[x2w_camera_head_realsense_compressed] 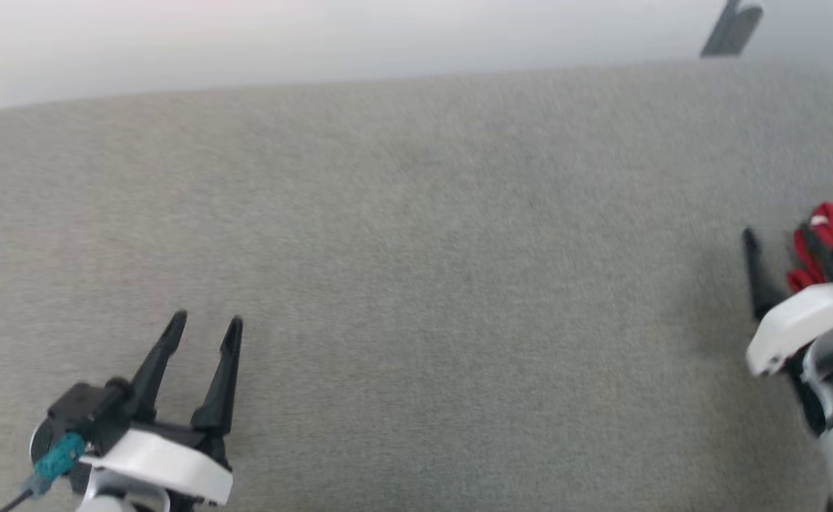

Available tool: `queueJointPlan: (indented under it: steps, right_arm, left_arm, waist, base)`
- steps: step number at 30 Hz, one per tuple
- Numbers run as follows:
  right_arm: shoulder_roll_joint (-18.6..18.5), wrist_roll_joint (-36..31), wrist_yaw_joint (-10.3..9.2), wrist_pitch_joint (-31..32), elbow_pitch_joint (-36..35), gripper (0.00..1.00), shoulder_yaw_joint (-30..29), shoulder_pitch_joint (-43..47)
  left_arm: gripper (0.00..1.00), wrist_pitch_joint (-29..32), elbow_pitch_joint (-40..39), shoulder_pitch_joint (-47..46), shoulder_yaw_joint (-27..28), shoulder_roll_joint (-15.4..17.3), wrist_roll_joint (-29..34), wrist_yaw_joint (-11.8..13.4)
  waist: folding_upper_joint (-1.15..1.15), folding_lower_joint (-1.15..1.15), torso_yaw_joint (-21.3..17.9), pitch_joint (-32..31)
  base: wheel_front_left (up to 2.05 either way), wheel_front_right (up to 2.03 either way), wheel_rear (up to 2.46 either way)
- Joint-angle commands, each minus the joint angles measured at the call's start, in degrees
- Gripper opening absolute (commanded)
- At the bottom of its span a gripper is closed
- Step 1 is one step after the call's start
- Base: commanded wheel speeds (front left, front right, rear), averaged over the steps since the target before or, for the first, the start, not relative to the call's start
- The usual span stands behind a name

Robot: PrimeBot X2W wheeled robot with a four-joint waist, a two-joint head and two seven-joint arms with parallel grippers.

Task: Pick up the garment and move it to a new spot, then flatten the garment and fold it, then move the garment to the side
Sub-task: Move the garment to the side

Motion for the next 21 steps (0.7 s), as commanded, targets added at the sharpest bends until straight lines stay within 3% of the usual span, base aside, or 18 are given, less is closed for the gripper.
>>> queueJointPlan:
  steps: [1,11,21]
  right_arm:
    - [0.56,0.90,-0.02,-0.80,-0.29,1.00,0.94,1.56]
    - [3.49,9.34,-0.02,-4.30,-5.43,1.00,7.74,10.93]
    - [4.88,9.91,-0.02,-4.74,-15.92,1.00,3.48,19.67]
  left_arm:
    - [1.00,-0.30,0.29,1.46,0.54,-0.44,-0.09,0.15]
    - [1.00,-0.30,0.02,10.00,5.99,-3.74,0.12,0.15]
    - [1.00,-0.30,-2.81,13.91,7.15,-5.00,0.96,0.15]
  waist:
    - [0.00,0.00,2.65,-3.43]
    - [0.00,0.00,5.28,-10.56]
    - [0.00,0.00,5.91,-12.34]
  base:
    - [0.00,0.00,0.00]
    - [0.00,0.00,0.00]
    - [0.00,0.00,0.00]
